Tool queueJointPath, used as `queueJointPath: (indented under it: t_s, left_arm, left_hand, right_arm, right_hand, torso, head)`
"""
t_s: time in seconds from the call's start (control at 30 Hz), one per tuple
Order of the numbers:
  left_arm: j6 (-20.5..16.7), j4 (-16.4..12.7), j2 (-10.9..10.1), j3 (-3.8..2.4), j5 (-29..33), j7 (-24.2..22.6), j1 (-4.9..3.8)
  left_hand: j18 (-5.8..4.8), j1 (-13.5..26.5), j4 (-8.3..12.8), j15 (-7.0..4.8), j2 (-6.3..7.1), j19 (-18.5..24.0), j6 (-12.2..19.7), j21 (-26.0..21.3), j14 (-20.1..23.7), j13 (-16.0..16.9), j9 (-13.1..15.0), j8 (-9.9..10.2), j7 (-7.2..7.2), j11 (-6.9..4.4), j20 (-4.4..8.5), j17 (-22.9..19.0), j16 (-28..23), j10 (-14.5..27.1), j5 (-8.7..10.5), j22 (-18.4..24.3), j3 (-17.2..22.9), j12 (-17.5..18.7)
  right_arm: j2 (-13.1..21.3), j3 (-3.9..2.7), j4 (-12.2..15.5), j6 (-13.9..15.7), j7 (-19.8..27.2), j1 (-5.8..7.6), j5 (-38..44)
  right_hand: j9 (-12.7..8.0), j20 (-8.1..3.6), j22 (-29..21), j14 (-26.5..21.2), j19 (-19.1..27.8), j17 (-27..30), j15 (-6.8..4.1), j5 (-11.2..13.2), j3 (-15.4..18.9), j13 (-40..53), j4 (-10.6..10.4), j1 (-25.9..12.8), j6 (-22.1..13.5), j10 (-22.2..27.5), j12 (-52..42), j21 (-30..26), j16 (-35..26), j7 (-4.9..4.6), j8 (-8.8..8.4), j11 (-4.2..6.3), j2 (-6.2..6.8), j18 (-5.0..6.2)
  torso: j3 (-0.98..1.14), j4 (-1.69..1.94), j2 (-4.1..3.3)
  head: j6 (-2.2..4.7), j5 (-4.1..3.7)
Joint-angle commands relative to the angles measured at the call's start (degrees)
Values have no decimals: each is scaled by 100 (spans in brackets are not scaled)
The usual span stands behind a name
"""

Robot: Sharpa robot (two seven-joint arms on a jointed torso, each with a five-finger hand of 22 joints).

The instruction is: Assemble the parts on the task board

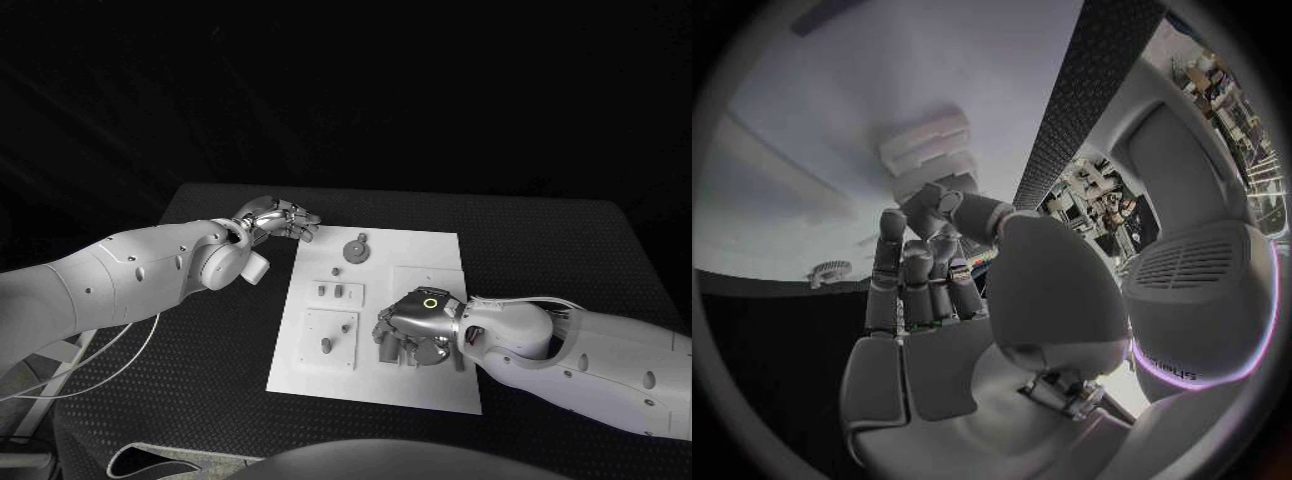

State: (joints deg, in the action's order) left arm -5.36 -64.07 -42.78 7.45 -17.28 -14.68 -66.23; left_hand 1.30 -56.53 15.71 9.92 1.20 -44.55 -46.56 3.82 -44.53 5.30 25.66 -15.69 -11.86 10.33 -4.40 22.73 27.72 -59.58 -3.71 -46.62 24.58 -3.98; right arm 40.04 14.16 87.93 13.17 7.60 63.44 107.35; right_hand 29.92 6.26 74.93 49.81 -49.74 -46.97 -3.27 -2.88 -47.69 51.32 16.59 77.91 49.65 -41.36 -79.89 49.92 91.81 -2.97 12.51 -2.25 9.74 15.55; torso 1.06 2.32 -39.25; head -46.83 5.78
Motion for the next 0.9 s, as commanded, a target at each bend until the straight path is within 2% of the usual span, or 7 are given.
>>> queueJointPath:
  t_s: [0.03, 0.1, 0.33, 0.63, 0.73, 0.83, 0.9]
  left_arm:
    - [69, -12, 6, -3, 22, -33, -3]
    - [70, -11, 3, -3, 22, -32, -3]
    - [71, -13, 1, -2, 22, -28, -3]
    - [71, -14, -3, 0, 19, -32, -1]
    - [68, -14, -2, 1, 19, -32, 0]
    - [66, -16, -4, 1, 18, -32, 0]
    - [66, -14, -4, 2, 18, -31, 0]
  left_hand:
    - [68, 10, 35, 19, 24, 51, 43, 27, 22, -9, -6, 14, 16, 2, 6, 6, -20, 25, 25, 0, 1, 2]
    - [68, 9, 39, 19, 26, 51, 43, 27, 22, -9, -6, 14, 16, 2, 6, 7, -21, 26, 27, -1, 0, 2]
    - [68, 7, 43, 19, 27, 51, 43, 27, 22, -10, -6, 13, 16, 2, 5, 9, -22, 26, 30, -1, -1, 2]
    - [68, 4, 48, 19, 28, 51, 44, 27, 22, -10, -5, 12, 16, 2, 5, 12, -24, 27, 32, -1, -1, 2]
    - [68, 2, 50, 19, 28, 51, 44, 28, 22, -10, -5, 11, 16, 2, 5, 13, -24, 27, 33, -1, -1, 2]
    - [68, 2, 51, 19, 28, 51, 44, 28, 22, -10, -5, 11, 16, 2, 5, 14, -25, 27, 33, -2, -2, 2]
    - [68, 1, 51, 19, 28, 51, 44, 28, 22, -10, -5, 11, 16, 2, 5, 14, -25, 27, 33, -2, -2, 2]
  right_arm:
    - [16, 0, 5, -31, -43, -1, 47]
    - [32, 0, 7, -31, -42, -1, 32]
    - [98, 0, 50, 136, -6, 1, -84]
    - [274, -1, 145, 814, 22, 9, -487]
    - [332, -1, 170, 1026, 43, 24, -843]
    - [386, -2, 174, 1129, 6, 42, -1122]
    - [414, -2, 167, 1140, -34, 67, -1460]
  right_hand:
    - [-30, 3, 91, -42, 30, 13, 8, -11, -54, -15, 4, -7, -126, 44, -43, -8, 39, 46, -58, -5, 91, -55]
    - [-56, 5, 91, -51, 32, 21, 15, -11, -72, -24, 1, -9, -236, 54, -49, -6, 43, 123, -104, -12, 114, -55]
    - [-57, 6, 92, -53, 31, 24, 18, -10, -72, -28, -1, -21, -243, 57, -54, -4, 47, 112, -102, -15, 124, -55]
    - [-102, -18, 94, 0, -62, 38, 21, -11, -8, -41, -20, -184, -494, 27, -141, 57, 126, 51, -167, -20, 260, -55]
    - [-105, -50, 96, 66, -151, 42, 5, -11, 101, -45, -46, -350, -573, -31, -204, 110, 183, -35, -167, -3, 322, -55]
    - [-85, -113, 90, 153, -254, 61, -32, -11, 305, -65, -72, -543, -581, -115, -268, 167, 238, -196, -109, 39, 293, -55]
    - [-73, -122, 87, 173, -279, 69, -43, -10, 364, -74, -106, -615, -551, -137, -279, 178, 247, -246, -76, 51, 274, -55]
  torso:
    - [-1, 2, 0]
    - [-3, 1, 0]
    - [2, -2, -2]
    - [4, -3, -2]
    - [4, -3, -2]
    - [5, -3, -1]
    - [4, -4, -2]
  head:
    - [-10, 10]
    - [-11, 13]
    - [-8, 20]
    - [11, 17]
    - [11, 17]
    - [15, 16]
    - [25, 12]
